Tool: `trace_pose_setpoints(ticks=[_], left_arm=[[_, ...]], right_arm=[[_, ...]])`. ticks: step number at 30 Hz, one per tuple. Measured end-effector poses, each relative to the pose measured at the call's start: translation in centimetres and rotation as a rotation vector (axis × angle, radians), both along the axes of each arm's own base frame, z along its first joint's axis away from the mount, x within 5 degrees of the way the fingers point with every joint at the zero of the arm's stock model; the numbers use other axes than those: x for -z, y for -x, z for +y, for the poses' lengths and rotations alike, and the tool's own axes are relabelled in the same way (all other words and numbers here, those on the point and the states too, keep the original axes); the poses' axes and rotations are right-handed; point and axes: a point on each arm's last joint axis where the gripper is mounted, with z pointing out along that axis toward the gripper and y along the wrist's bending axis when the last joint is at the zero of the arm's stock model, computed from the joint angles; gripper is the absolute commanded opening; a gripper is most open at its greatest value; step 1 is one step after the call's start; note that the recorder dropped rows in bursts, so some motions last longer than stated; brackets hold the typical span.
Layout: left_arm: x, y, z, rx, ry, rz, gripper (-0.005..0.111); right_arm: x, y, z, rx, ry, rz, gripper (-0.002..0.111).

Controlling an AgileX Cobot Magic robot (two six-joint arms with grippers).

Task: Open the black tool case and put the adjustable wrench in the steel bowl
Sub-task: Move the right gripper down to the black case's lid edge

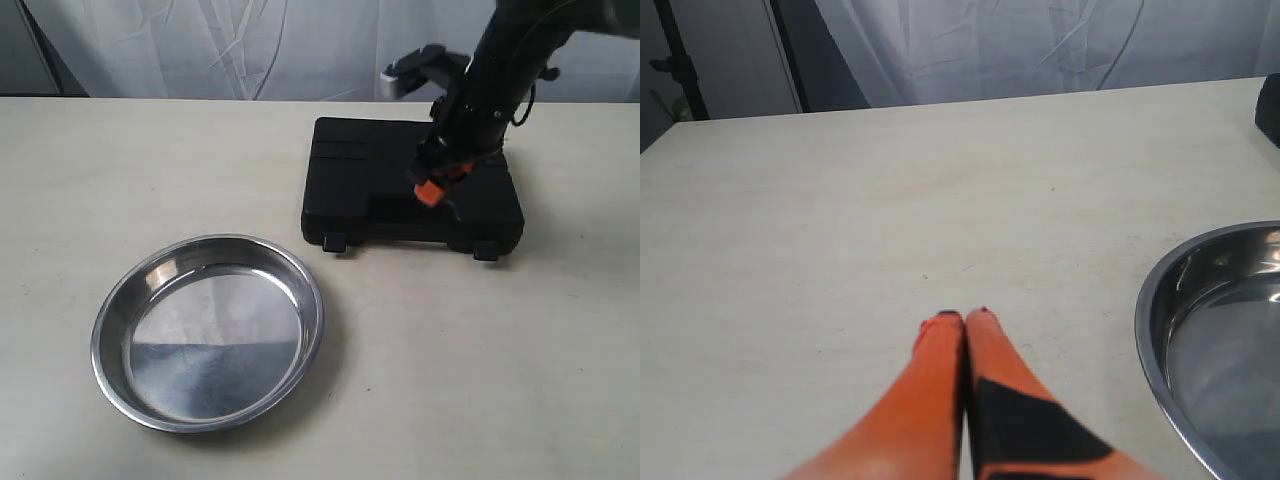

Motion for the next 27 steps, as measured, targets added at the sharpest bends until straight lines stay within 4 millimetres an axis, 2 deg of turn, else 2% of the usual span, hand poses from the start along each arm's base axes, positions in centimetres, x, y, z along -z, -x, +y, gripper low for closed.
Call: trace_pose_setpoints(ticks=[3,6,15,21,23,27], left_arm=[[0.0,0.0,0.0,0.000,0.000,0.000,0.000],[0.0,0.0,0.0,0.000,0.000,0.000,0.000],[0.0,0.0,0.0,-0.001,0.002,0.000,0.000],[0.0,0.0,0.0,-0.001,0.002,0.000,0.000],[0.0,0.0,0.0,-0.001,0.002,0.000,0.000],[0.0,0.0,0.0,-0.001,0.002,0.000,0.000]], right_arm=[[2.1,0.0,1.1,-0.049,0.051,0.048,0.050],[3.1,-0.2,1.6,-0.063,0.062,0.057,0.050],[4.8,-1.0,1.8,-0.076,0.071,0.030,0.050],[6.9,-1.3,1.9,-0.084,0.082,0.054,0.048],[7.7,-1.4,1.9,-0.084,0.087,0.072,0.038],[8.0,-1.4,1.9,-0.103,0.092,0.072,0.004]])
